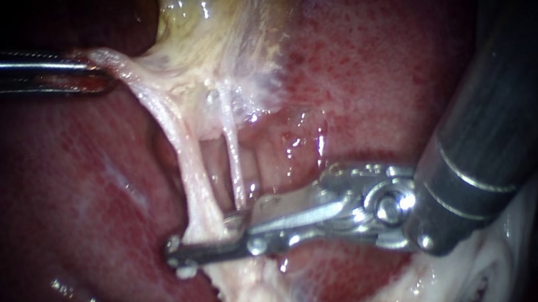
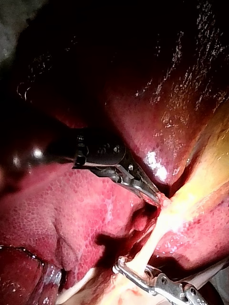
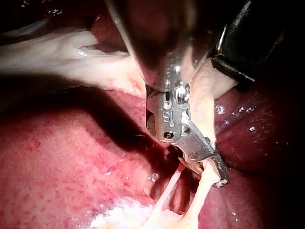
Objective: Going back second clip left tube
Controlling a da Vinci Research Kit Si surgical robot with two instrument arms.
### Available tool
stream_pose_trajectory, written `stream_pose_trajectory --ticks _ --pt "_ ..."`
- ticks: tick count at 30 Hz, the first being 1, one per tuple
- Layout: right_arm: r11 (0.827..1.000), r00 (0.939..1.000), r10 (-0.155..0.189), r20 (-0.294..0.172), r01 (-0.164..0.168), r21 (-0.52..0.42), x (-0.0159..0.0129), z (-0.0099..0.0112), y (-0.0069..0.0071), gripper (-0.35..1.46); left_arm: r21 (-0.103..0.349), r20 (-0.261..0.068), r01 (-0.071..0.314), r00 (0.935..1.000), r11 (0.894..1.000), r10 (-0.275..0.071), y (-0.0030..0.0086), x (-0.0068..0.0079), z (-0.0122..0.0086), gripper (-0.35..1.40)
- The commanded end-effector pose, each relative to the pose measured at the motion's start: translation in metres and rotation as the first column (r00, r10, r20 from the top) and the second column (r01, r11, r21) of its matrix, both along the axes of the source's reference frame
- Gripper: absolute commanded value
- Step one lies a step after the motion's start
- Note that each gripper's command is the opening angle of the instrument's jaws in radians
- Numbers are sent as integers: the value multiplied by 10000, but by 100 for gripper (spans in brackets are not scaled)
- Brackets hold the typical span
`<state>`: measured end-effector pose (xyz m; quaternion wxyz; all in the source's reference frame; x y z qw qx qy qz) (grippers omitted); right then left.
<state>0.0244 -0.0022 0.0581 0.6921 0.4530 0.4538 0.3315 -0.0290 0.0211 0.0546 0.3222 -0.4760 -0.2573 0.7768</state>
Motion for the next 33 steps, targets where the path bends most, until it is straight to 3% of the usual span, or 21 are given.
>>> stream_pose_trajectory --ticks 1,4,7,13,16,23,27,31,33 --pt "9997 10000 -51 -79 49 -221 2 1 0 -8 -1 3 -2 10000 10000 2 0 0 0 -35" --pt "9913 9992 -192 -349 144 -1312 9 7 2 36 -1 3 -2 10000 10000 2 0 0 0 -35" --pt "9799 9996 69 -257 -119 -1989 12 19 3 48 -1 3 -2 10000 10000 2 0 0 0 -35" --pt "9495 9994 208 -268 -281 -3126 -2 42 10 50 -1 5 -6 10000 10000 6 0 1 0 -35" --pt "9249 9993 155 -343 -274 -3792 -18 46 14 50 -1 8 -10 10000 10000 10 -1 2 0 -35" --pt "8556 9963 -436 -736 -8 -5177 -59 25 18 50 -1 10 -14 10000 10000 14 -1 3 0 -35" --pt "8027 9914 -880 -971 128 -5963 -90 8 17 50 -1 11 -16 10000 10000 16 -1 3 -1 -35" --pt "7687 9919 -874 -924 82 -6396 -121 0 17 50 -1 12 -17 10000 10000 17 -1 3 -1 -35" --pt "7604 9931 -797 -860 48 -6495 -137 -3 21 50 -13 -5 4 10000 10000 -4 -1 3 0 -35"
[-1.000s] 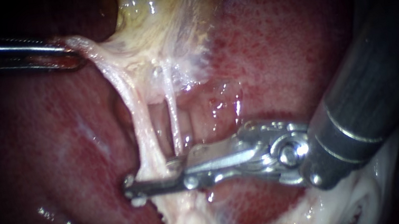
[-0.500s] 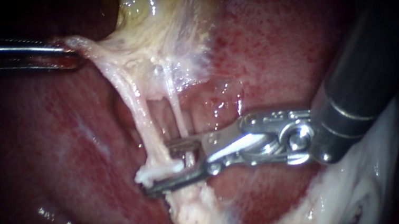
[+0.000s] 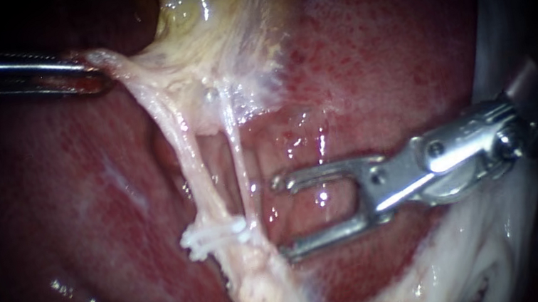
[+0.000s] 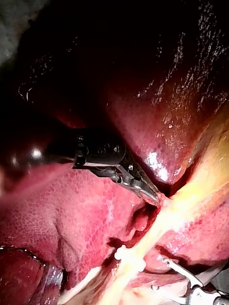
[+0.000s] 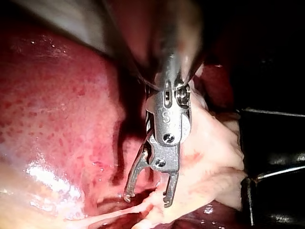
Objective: Going back second clip left tube
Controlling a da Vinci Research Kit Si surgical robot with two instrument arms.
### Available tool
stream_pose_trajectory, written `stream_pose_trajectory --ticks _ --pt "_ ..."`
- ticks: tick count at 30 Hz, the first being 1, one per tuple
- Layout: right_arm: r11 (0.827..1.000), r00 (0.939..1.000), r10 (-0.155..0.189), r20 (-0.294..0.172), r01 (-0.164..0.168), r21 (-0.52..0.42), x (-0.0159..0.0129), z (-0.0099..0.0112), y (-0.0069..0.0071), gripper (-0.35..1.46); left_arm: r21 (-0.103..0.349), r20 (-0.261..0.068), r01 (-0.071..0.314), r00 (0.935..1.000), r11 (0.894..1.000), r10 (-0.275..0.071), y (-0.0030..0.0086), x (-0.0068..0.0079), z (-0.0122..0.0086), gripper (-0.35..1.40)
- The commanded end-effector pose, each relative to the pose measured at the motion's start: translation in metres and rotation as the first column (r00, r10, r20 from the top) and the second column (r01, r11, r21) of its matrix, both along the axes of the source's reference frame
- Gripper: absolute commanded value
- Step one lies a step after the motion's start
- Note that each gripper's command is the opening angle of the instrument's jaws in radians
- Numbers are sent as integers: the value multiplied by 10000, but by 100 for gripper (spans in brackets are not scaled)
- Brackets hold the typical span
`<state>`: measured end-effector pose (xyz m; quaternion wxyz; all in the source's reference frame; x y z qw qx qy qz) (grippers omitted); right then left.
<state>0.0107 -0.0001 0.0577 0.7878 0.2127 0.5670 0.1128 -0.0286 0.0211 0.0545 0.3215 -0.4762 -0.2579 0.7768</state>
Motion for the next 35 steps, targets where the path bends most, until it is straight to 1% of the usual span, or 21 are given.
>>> stream_pose_trajectory --ticks 1,7,11,15,21,24,32,35 --pt "10000 10000 48 26 -48 -69 -6 -1 3 50 -13 -15 19 10000 10000 -19 0 0 0 -35" --pt "9992 9996 253 144 -248 -326 -39 -12 29 50 -15 -17 21 10000 10000 -21 1 -1 1 -35" --pt "9988 9995 276 155 -269 -415 -49 -20 37 50 -45 -38 40 10000 10000 -40 -2 -4 5 -35" --pt "9987 9996 244 134 -237 -459 -51 -23 37 50 -140 -104 101 9999 9999 -103 -7 -12 19 -35" --pt "9987 9996 240 132 -234 -462 -52 -23 37 50 -207 -57 -16 10000 9998 15 -17 -28 47 -35" --pt "9987 9996 238 130 -231 -463 -52 -23 36 50 -220 -58 -86 9999 9997 85 -21 -32 56 -35" --pt "9986 9996 258 144 -251 -473 -52 -24 36 50 -217 -45 -106 9999 9997 105 -22 -34 57 -35" --pt "9991 9999 122 54 -120 -416 -50 -26 34 50 -210 -39 -113 9999 9997 112 -21 -32 56 -35"
